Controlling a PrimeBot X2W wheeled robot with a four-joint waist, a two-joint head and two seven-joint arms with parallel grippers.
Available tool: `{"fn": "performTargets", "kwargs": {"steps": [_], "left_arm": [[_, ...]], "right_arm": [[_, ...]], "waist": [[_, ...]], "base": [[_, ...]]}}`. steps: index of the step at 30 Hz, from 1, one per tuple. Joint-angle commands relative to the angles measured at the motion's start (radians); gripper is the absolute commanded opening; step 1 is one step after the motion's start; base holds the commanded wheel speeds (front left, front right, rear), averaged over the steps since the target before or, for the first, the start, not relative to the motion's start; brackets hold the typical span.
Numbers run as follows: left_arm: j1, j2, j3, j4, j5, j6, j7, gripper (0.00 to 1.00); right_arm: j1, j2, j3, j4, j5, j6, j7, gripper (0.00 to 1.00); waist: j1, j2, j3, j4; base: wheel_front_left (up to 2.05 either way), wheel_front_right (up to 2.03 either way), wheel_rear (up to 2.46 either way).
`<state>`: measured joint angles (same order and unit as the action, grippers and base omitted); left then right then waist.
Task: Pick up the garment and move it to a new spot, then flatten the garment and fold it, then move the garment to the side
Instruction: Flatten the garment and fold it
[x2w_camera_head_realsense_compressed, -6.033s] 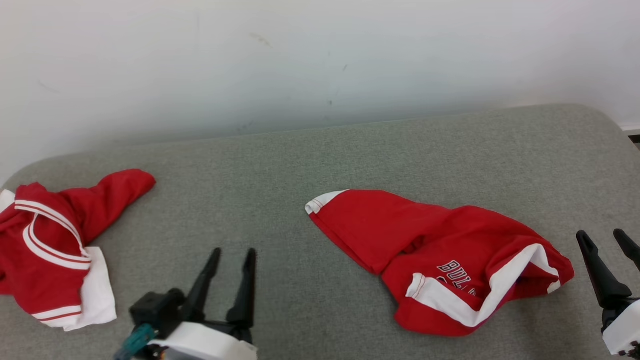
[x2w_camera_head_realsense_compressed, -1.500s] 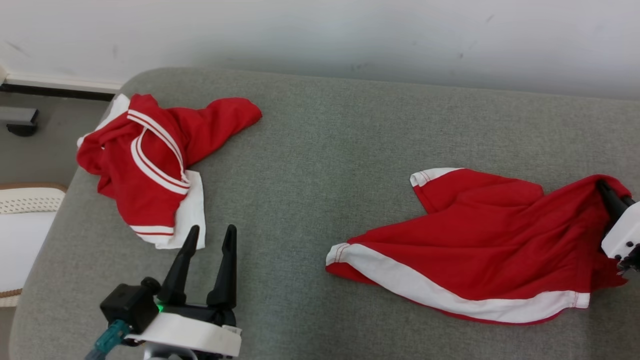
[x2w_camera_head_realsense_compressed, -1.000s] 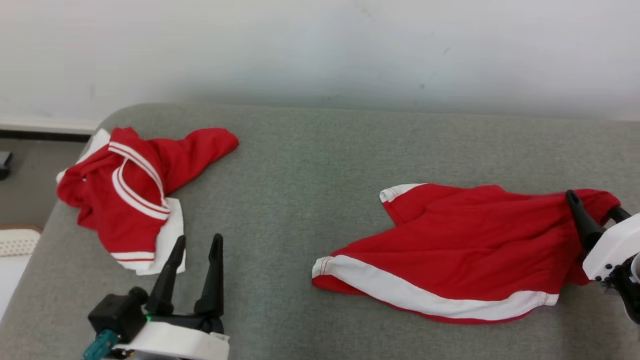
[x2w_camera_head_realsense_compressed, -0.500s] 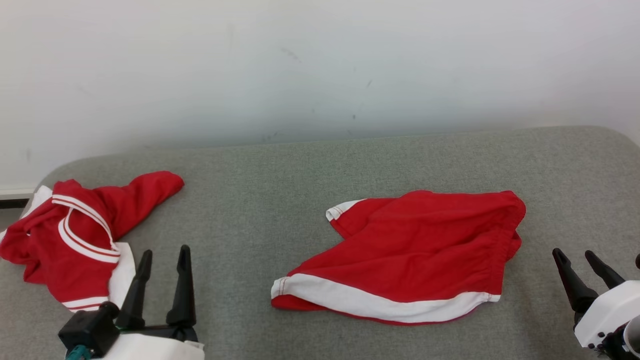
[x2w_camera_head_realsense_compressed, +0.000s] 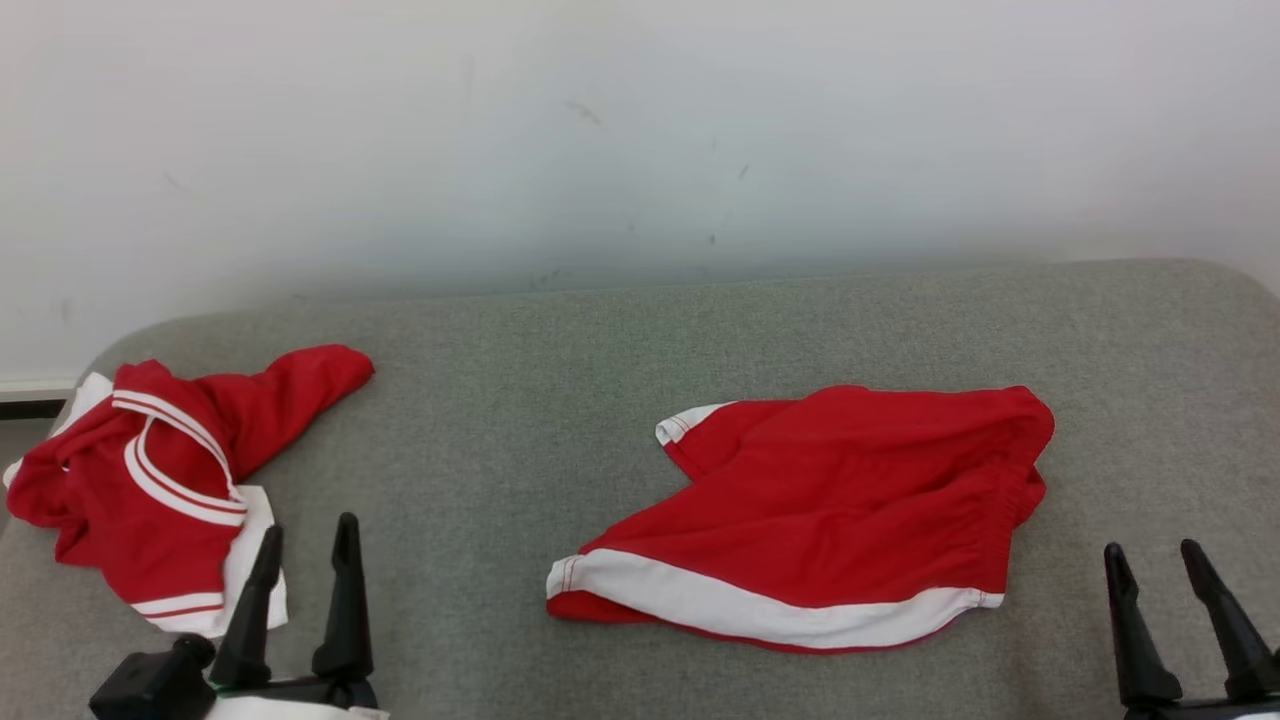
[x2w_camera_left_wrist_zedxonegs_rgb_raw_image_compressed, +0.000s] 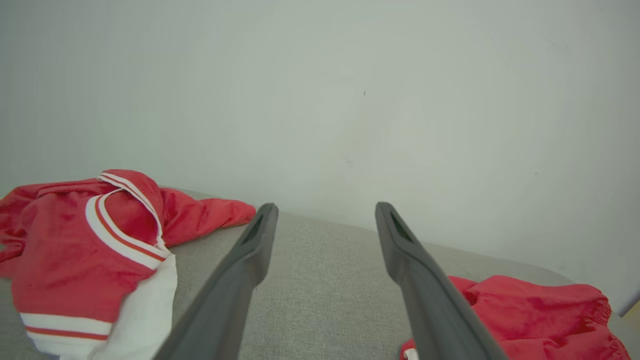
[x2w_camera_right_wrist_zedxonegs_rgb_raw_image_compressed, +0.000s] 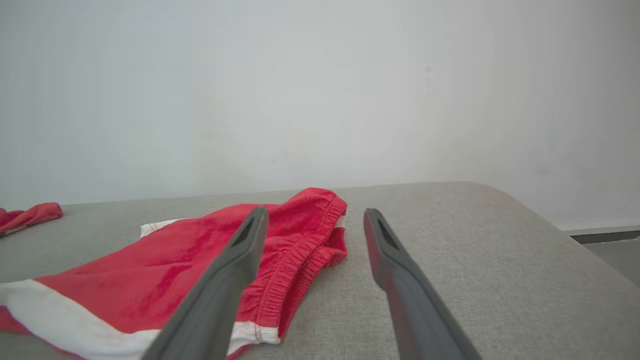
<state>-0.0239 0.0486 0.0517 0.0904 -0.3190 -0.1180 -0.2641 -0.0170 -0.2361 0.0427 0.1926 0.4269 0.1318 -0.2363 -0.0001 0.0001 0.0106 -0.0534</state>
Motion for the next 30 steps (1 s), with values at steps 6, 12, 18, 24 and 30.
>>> {"fn": "performTargets", "kwargs": {"steps": [6, 12, 18, 24, 30], "left_arm": [[0.054, 0.003, 0.013, -0.026, 0.002, 0.005, 0.0, 1.0], [0.051, 0.004, -0.008, -0.029, 0.008, 0.006, 0.0, 1.0], [0.031, 0.003, -0.025, -0.021, 0.017, -0.002, 0.0, 1.0], [0.016, 0.003, -0.104, 0.029, -0.004, -0.01, 0.0, 1.0], [-0.069, 0.008, -0.212, 0.124, -0.067, -0.012, 0.06, 1.0]], "right_arm": [[0.047, 0.053, -0.011, -0.047, -0.105, -0.002, -0.029, 1.0], [0.052, 0.063, 0.002, -0.056, -0.123, -0.002, -0.029, 1.0], [0.04, 0.05, 0.008, -0.044, -0.125, -0.002, -0.029, 1.0], [0.033, 0.012, 0.048, 0.027, -0.106, -0.002, -0.029, 1.0], [-0.038, -0.049, 0.139, 0.12, -0.068, -0.002, -0.004, 1.0]], "waist": [[0.0001, -0.0001, -0.003, -0.006], [0.0001, -0.0001, 0.0, -0.001], [0.0001, -0.0001, -0.001, 0.009], [0.0001, -0.0001, 0.009, 0.015], [0.0001, -0.0001, 0.053, 0.013]], "base": [[0.0, 0.0, 0.0], [0.0, 0.0, 0.0], [0.0, 0.0, 0.0], [0.0, 0.0, 0.0], [0.0, 0.0, 0.0]]}}
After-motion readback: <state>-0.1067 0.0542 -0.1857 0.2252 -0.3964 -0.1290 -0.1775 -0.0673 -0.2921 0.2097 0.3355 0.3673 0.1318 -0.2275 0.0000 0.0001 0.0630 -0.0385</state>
